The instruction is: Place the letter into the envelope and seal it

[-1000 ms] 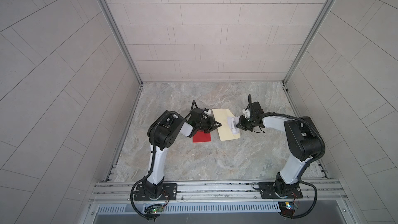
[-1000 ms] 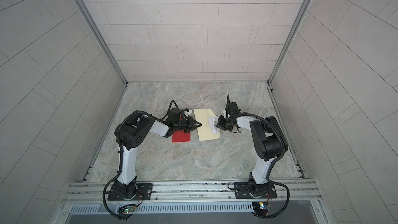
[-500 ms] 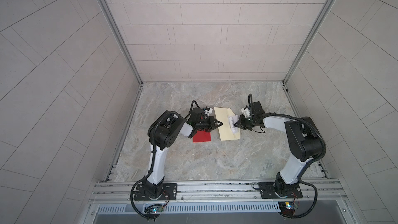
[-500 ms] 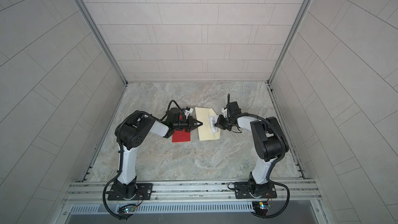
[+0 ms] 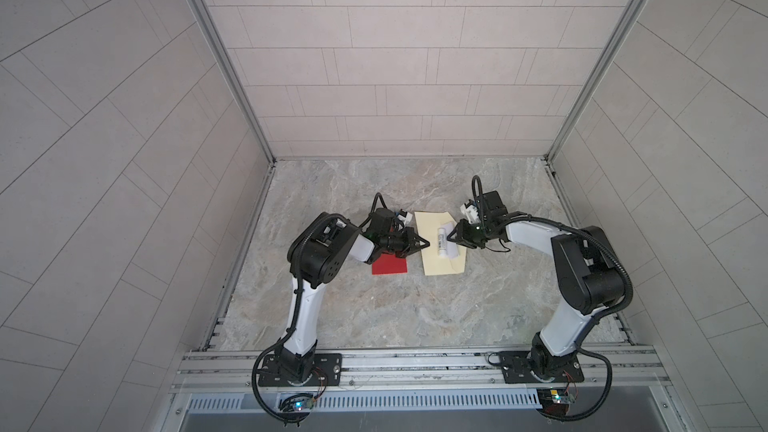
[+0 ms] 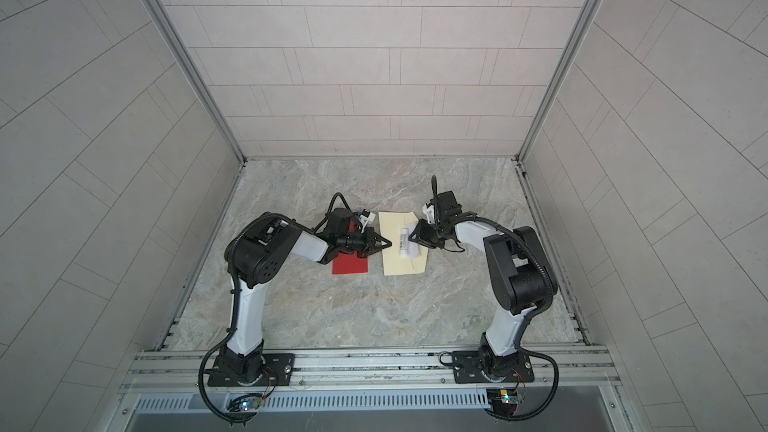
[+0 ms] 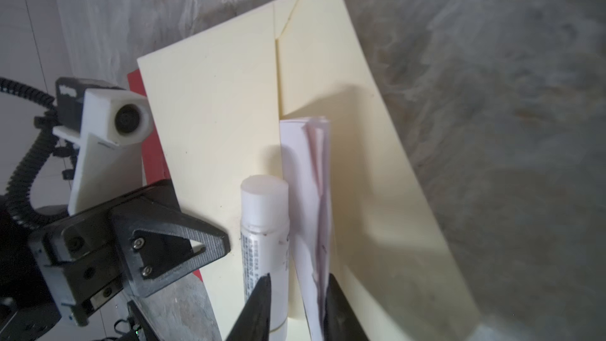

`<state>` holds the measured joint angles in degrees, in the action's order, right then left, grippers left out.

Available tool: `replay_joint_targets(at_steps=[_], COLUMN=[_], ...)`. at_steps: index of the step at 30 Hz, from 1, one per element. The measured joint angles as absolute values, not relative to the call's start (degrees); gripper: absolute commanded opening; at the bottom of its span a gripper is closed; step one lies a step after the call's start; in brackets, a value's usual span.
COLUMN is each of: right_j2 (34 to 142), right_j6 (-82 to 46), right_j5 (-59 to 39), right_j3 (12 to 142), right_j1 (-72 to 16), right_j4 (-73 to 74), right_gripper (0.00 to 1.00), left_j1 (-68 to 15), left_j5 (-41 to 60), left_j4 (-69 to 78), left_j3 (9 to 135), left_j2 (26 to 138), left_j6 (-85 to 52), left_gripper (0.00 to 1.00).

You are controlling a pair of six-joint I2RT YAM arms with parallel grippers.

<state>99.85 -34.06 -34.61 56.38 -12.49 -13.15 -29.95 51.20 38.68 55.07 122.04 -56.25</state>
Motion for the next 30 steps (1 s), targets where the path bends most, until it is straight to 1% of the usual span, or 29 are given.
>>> replay_joint_targets(at_steps=[2,5,14,15,16,18,19,20,22,26,30], right_j2=[99.9,99.9,101.8,101.8,102.0,102.4,102.6,102.8,103.2,103.6,103.6], right_j6=[-34.1,-34.4,-35.4,-35.6,-35.9,-36.2,-36.4,-36.7,-37.2,-38.6,-40.4], right_j5=[-31.5,-28.6,-28.2,-28.3,-28.4,-28.9,-29.3,-29.4,-29.8,-30.8,-31.6], right_j3=[56.5,56.8,58.6,58.6,58.6,58.6,58.6,58.8,59.1,59.2,58.7], right_j1=[-12.5,-12.4,-12.4,-12.5,-12.5,-12.5,-12.5,-12.5,-12.5,-12.5,-12.5], right_j4=[-14.4,-15.8,-16.6,-16.5,-16.4,-16.0,-15.7,-15.7,-15.7,-14.4,-12.7], right_gripper=[0.47,0.49,0.49,0.50,0.49,0.50,0.50,0.50,0.50,0.51,0.51], left_j1=[-30.2,-30.4,-30.8,-30.8,-30.9,-30.9,-30.9,-30.9,-31.0,-31.0,-31.1], left_j5=[50.2,49.1,46.3,46.1,45.9,46.3,46.7,46.6,45.9,43.6,40.6], left_j4=[35.0,29.6,20.0,19.3,18.4,17.7,17.6,17.5,17.3,17.1,15.7], left_j3=[56.7,58.8,62.8,63.0,63.5,64.2,65.0,65.9,67.6,68.3,68.8], left_j2=[122.0,122.0,122.0,122.1,122.2,122.4,122.4,122.4,122.3,122.1,121.6], left_j6=[-54.5,-52.0,-47.5,-47.3,-47.3,-46.7,-46.4,-46.4,-46.3,-46.7,-48.0], left_gripper=[0.00,0.00,0.00,0.02,0.13,0.37,0.56,0.63,0.67,0.68,0.73])
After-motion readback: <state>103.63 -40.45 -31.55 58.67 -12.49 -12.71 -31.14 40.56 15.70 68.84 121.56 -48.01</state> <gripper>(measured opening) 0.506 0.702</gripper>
